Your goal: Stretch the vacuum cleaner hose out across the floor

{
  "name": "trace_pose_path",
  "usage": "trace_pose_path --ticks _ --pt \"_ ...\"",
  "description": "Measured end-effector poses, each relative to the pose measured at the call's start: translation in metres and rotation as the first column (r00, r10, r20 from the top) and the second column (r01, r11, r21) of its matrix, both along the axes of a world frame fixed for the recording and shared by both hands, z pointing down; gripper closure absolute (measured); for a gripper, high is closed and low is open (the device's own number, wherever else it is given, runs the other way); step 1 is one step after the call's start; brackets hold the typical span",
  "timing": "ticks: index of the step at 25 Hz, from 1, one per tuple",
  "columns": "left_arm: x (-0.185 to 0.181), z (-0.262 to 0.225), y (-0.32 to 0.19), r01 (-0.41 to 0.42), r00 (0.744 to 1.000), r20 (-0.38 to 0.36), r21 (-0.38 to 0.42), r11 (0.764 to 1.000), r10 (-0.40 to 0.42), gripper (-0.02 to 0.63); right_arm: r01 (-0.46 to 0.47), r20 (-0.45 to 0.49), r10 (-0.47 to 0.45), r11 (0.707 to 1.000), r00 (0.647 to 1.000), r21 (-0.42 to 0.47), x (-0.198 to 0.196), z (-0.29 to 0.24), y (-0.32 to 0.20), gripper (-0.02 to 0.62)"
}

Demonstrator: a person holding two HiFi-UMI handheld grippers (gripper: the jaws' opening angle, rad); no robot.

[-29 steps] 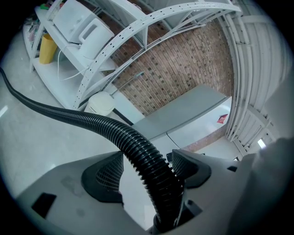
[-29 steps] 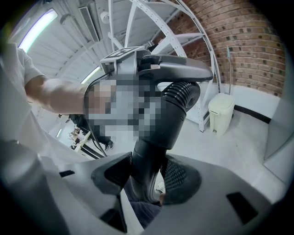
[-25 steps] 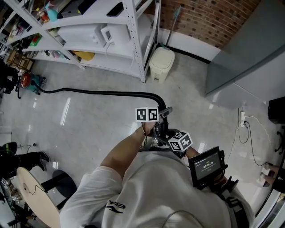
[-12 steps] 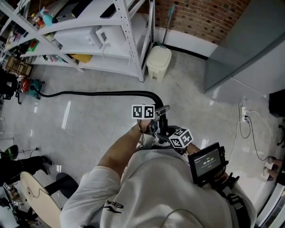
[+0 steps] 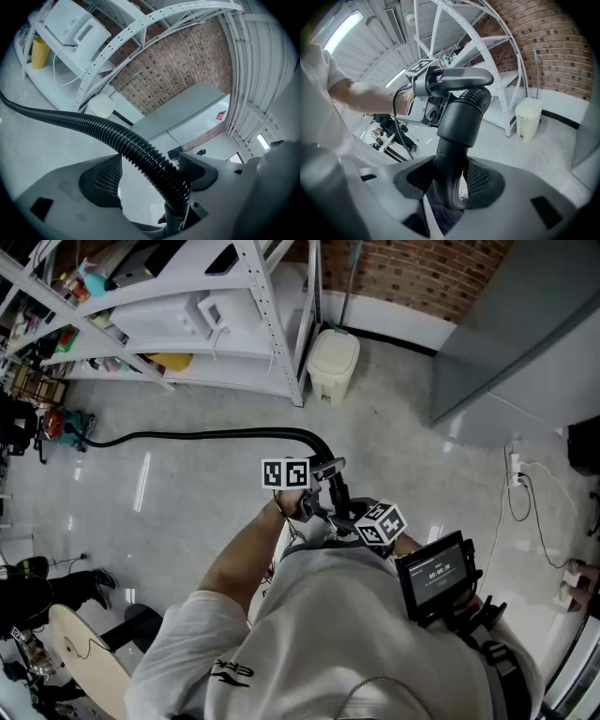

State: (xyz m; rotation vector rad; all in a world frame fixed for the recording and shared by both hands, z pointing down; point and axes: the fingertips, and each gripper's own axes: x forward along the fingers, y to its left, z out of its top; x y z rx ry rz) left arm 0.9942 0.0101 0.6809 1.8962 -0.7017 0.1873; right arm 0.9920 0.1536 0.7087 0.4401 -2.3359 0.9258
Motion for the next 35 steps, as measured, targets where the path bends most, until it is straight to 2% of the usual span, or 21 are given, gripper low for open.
trace_pose_path --ticks 7,24,35 --pt "-0.009 -0.003 0.001 0.069 0.997 -0.031 0.023 0.997 -0.068 0.253 0.001 0.006 -0.001 1.000 1.000 0.002 -0.003 -0.002 0.001 0.411" --pt "0.009 0.003 -0.002 0.032 0.999 0.005 0.037 0.999 -0.033 0.253 0.001 -0.023 0.000 1.000 1.000 0.018 0.012 0.006 -0.002 0.410" --pt "0.008 0.005 -0.003 0.036 0.999 0.013 0.037 0.999 -0.037 0.255 0.005 -0.033 -0.004 0.999 0.999 0.034 0.011 0.008 -0.004 0.408"
